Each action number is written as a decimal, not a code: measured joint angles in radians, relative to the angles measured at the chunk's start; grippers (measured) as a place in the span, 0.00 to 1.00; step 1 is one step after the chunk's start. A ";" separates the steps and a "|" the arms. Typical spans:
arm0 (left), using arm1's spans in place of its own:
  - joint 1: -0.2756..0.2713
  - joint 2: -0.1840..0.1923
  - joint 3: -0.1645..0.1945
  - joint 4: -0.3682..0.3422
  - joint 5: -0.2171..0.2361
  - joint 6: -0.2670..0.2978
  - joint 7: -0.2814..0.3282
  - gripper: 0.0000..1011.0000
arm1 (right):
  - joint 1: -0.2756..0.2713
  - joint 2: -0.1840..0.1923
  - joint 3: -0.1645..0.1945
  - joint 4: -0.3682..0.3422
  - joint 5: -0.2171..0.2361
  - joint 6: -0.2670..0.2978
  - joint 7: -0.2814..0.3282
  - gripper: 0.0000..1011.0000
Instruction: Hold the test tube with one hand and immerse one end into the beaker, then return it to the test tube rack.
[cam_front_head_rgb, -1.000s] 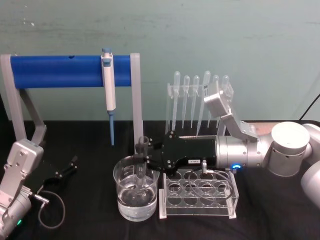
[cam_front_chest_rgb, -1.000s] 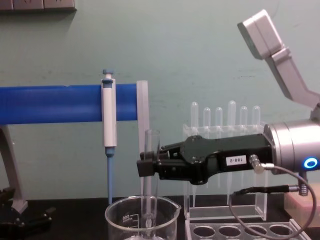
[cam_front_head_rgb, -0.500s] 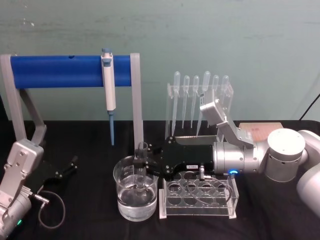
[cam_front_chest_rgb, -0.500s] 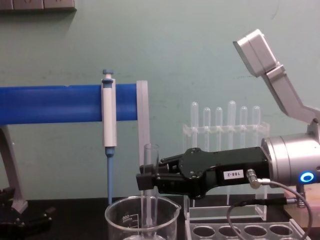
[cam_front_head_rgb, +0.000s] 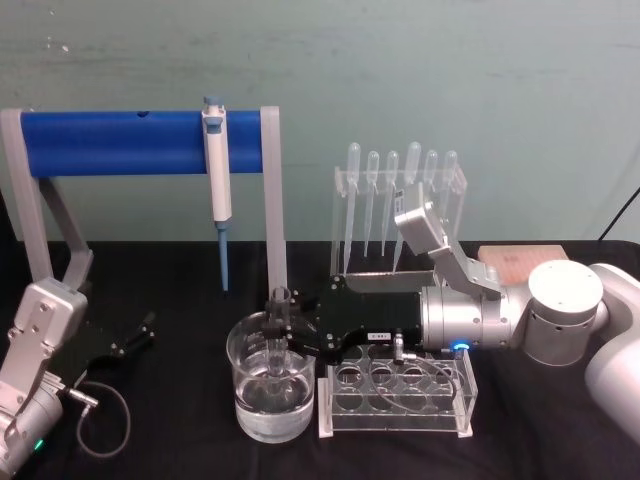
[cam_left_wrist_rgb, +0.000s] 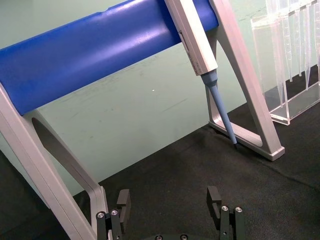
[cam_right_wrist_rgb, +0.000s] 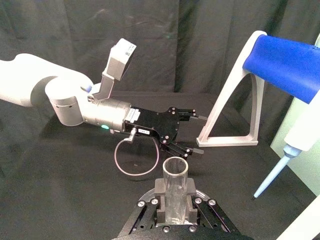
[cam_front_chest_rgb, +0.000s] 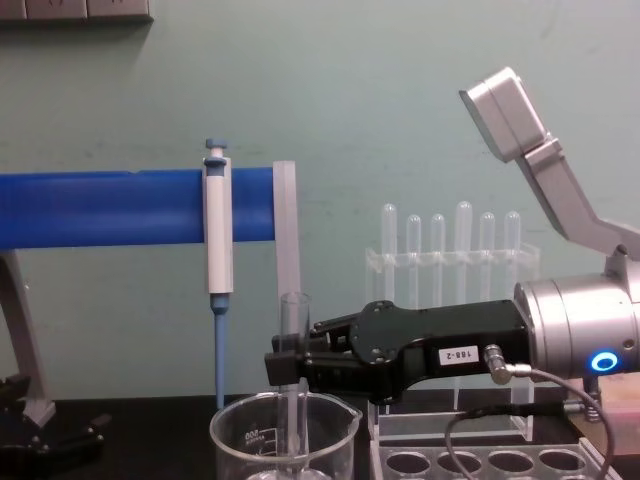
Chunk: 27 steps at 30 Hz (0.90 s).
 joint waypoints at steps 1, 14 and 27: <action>0.000 0.000 0.000 0.000 0.000 0.000 0.000 0.99 | 0.000 -0.001 0.000 0.001 -0.001 0.000 0.000 0.22; 0.000 0.000 0.000 0.000 0.000 0.000 0.000 0.99 | 0.001 -0.009 0.002 0.011 -0.009 -0.006 0.006 0.22; 0.000 0.000 0.000 0.000 0.000 0.000 0.000 0.99 | 0.001 -0.009 0.002 0.011 -0.008 -0.006 0.006 0.22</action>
